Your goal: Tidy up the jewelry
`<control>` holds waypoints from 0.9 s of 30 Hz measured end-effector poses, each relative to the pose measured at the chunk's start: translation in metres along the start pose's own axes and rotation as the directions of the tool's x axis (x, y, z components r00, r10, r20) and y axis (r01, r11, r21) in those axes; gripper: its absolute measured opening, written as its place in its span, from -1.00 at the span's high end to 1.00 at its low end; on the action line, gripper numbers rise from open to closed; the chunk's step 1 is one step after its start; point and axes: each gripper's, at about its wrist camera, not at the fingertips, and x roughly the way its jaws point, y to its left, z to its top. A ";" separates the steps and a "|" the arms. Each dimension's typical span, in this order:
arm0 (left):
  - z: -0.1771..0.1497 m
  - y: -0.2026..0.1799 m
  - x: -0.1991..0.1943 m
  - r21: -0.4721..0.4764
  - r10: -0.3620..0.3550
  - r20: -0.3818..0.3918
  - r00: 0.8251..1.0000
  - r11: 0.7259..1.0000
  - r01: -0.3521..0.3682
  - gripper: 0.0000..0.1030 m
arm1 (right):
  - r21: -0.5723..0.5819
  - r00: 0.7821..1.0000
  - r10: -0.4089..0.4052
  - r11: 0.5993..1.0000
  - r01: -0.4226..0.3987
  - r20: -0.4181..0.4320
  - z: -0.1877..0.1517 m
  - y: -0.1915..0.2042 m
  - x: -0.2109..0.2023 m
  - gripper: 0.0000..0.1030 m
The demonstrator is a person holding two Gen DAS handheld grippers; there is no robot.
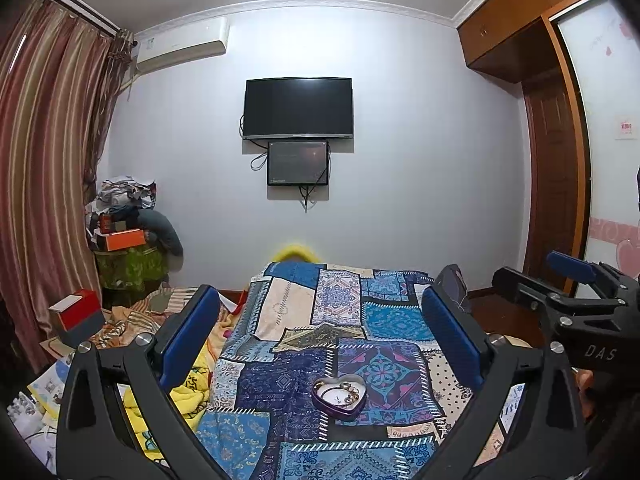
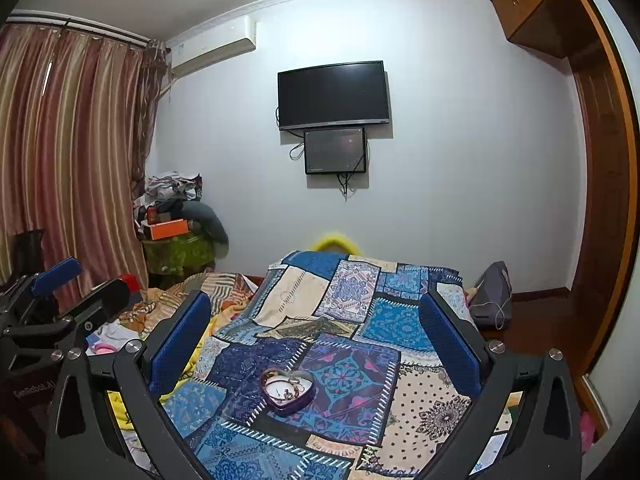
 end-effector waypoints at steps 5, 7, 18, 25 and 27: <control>0.000 0.000 -0.001 0.004 -0.001 0.003 1.000 1.000 0.001 -0.97 | -0.001 1.000 0.001 1.000 -0.001 -0.011 0.001 -0.001 0.000 -1.00; 0.000 -0.001 -0.001 0.007 0.002 0.004 1.000 1.000 -0.002 -0.98 | -0.001 1.000 0.003 1.000 -0.003 -0.011 0.001 -0.001 -0.002 -1.00; -0.001 -0.001 0.002 0.004 -0.006 -0.006 1.000 1.000 0.006 -0.99 | -0.004 1.000 0.002 1.000 -0.002 -0.016 0.002 -0.002 -0.002 -1.00; -0.003 -0.001 0.004 -0.004 -0.010 -0.014 1.000 1.000 0.010 -0.99 | 0.012 1.000 0.008 1.000 -0.008 -0.024 0.004 -0.005 -0.001 -1.00; -0.003 -0.001 0.004 -0.005 -0.011 -0.015 1.000 1.000 0.011 -0.99 | 0.013 1.000 0.008 1.000 -0.008 -0.024 0.003 -0.005 -0.001 -1.00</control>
